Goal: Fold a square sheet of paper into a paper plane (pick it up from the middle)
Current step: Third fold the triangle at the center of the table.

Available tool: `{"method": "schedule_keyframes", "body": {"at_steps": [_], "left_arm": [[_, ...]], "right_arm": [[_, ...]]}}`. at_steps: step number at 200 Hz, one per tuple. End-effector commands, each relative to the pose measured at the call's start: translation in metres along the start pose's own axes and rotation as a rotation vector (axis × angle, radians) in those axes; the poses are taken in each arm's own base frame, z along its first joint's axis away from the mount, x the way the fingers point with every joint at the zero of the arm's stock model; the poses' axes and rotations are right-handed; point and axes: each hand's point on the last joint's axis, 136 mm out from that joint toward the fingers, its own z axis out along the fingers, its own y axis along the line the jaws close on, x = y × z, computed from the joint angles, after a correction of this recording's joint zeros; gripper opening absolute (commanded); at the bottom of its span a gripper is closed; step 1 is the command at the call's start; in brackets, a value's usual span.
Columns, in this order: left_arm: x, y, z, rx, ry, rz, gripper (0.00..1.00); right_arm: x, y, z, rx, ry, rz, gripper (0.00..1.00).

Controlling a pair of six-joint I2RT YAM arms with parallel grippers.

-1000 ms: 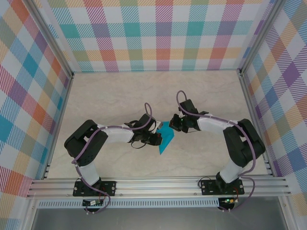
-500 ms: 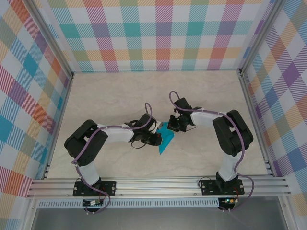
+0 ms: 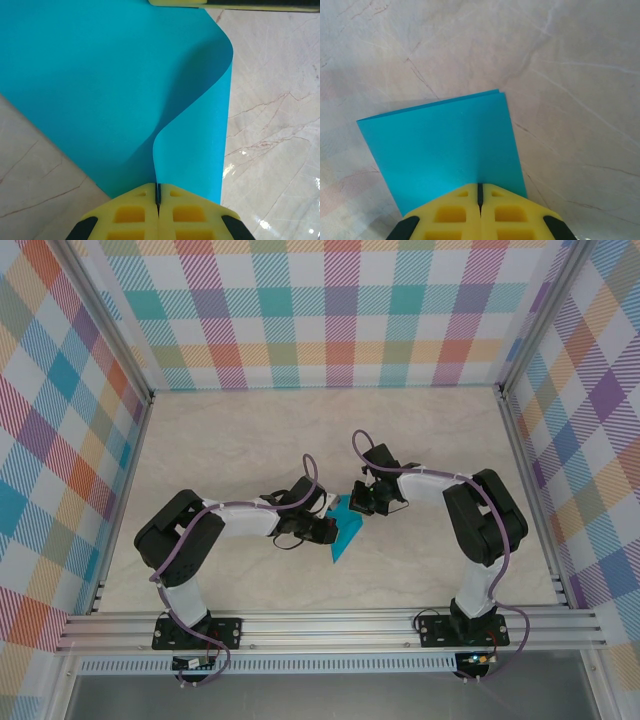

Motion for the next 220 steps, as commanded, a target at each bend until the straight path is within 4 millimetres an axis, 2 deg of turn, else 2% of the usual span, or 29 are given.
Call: {"method": "schedule_keyframes", "body": {"at_steps": [1, 84, 155, 186, 206, 220], "left_arm": [[-0.008, -0.009, -0.006, 0.028, -0.012, 0.034, 0.04], [-0.007, 0.0, -0.003, -0.021, -0.002, 0.032, 0.04], [0.013, 0.016, 0.01, -0.052, 0.055, -0.008, 0.03], [0.015, 0.016, 0.014, -0.036, 0.06, -0.014, 0.03], [0.018, 0.016, 0.013, -0.033, 0.06, -0.018, 0.03], [0.02, 0.017, 0.012, -0.033, 0.063, -0.02, 0.03]], "right_arm": [[0.013, -0.017, 0.012, 0.047, 0.06, 0.023, 0.0], [0.013, -0.017, 0.012, 0.045, 0.058, 0.03, 0.0], [0.013, -0.011, 0.007, 0.025, 0.054, 0.026, 0.0], [0.008, 0.004, -0.005, -0.028, 0.032, 0.015, 0.0], [0.002, 0.012, -0.026, -0.046, -0.021, 0.014, 0.0], [0.0, 0.009, -0.043, -0.04, -0.074, 0.03, 0.0]]}}
